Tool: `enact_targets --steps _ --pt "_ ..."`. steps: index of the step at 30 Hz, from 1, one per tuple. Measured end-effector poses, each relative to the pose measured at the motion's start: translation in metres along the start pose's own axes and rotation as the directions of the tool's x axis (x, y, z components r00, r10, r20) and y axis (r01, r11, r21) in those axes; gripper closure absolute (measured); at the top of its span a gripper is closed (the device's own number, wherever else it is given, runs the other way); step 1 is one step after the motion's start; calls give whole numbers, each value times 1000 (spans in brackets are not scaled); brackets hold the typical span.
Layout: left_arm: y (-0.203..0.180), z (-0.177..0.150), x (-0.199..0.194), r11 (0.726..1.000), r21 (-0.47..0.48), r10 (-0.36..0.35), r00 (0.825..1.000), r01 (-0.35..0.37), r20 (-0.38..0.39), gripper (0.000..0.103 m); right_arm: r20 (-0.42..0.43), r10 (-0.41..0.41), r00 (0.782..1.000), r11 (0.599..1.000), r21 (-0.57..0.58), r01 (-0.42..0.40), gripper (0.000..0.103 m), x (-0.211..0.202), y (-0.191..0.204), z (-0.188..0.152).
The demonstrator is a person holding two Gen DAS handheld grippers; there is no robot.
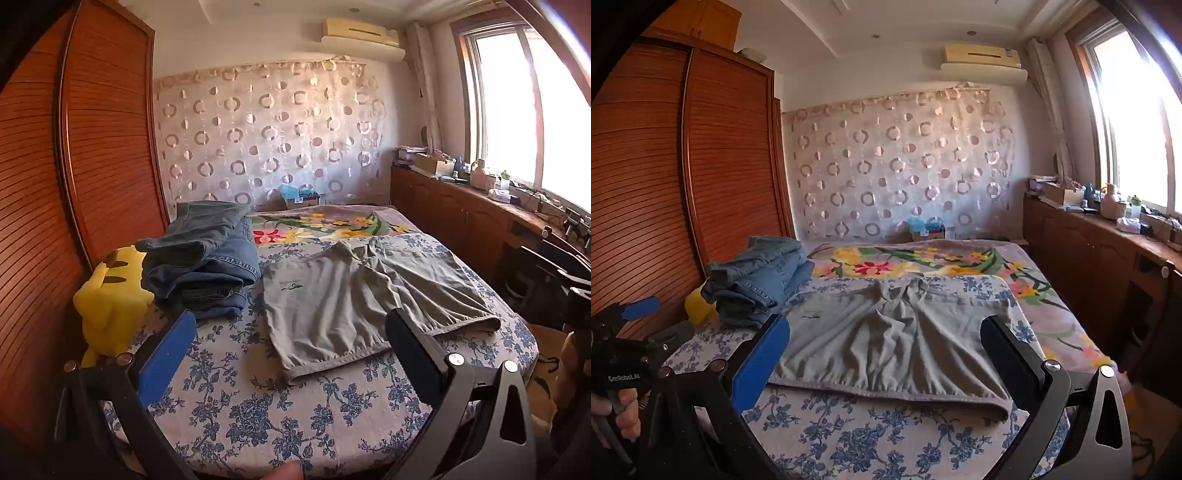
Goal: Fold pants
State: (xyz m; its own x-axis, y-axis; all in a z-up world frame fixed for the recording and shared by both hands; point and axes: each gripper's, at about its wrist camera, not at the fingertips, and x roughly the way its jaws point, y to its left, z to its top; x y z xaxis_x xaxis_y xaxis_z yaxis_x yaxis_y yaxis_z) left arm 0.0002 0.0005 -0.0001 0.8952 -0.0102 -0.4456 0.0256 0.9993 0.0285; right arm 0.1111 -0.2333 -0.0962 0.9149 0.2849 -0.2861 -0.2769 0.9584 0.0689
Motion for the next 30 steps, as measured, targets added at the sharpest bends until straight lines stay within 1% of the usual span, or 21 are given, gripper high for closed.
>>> enact_targets --steps 8,10,12,14,30 --pt "4 1 -1 1000 2 -1 1000 1 6 1 4 8 1000 1000 2 -8 0 -4 -4 1" --pt "6 1 -1 1000 1 -1 1000 1 10 1 -10 -3 1000 1000 -10 3 0 4 3 -2" --pt "10 2 -3 1000 -1 2 1000 -2 15 1 -8 -2 1000 1000 -11 2 0 2 2 -1" --pt "2 1 -4 1000 14 4 1000 -4 6 1 -8 -3 1000 1000 -13 3 0 1 0 0" --pt "2 5 -10 1000 11 4 1000 -4 16 1 -4 -7 1000 1000 -25 6 0 2 3 -3"
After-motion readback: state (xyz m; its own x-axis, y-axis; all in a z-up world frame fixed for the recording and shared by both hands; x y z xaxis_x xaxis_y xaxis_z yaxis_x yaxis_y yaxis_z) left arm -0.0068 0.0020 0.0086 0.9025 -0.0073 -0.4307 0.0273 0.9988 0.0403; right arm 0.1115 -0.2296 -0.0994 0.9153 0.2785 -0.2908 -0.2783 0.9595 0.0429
